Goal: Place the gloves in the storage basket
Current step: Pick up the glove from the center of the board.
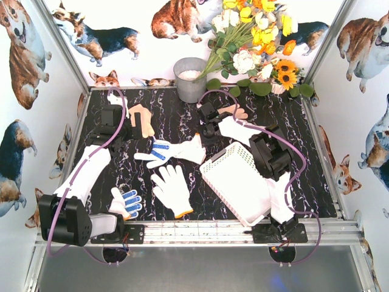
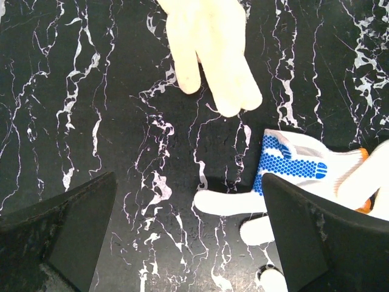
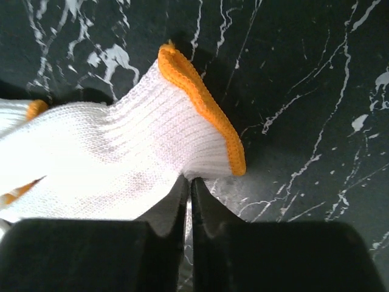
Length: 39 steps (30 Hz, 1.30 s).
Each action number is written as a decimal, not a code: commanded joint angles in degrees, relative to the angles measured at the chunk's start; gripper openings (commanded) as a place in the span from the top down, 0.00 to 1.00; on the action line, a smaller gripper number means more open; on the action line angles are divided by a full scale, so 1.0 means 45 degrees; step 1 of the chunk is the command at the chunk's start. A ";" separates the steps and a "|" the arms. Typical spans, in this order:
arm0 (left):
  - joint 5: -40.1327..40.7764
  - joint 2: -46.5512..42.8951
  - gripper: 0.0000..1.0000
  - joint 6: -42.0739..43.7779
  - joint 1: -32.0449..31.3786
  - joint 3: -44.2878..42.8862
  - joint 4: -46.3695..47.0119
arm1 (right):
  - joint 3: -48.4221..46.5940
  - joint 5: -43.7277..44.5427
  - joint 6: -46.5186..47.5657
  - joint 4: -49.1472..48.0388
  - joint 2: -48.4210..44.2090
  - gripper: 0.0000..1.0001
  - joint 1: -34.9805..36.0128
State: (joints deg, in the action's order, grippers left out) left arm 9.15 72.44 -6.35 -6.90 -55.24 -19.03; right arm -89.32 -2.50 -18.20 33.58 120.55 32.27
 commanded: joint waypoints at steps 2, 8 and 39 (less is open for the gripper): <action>-0.0376 -0.0175 0.00 0.0278 -0.0030 -0.0071 0.0513 | 0.0430 -0.0611 0.0288 -0.1918 -0.1820 1.00 0.0016; -0.1903 -0.0464 0.00 0.0515 -0.0030 0.0012 0.0878 | 0.1303 -0.2763 0.0673 -0.3537 -0.4355 1.00 0.0016; -1.4922 -0.0024 0.18 -0.3042 -0.1632 0.0671 0.7018 | 0.3429 -0.9470 -0.0797 -0.6748 -0.7920 1.00 0.0348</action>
State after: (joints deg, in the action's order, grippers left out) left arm -55.59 73.25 -19.05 -14.06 -52.75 8.97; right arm -74.59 -44.07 -21.37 8.10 87.57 33.41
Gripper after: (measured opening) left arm 0.888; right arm 0.026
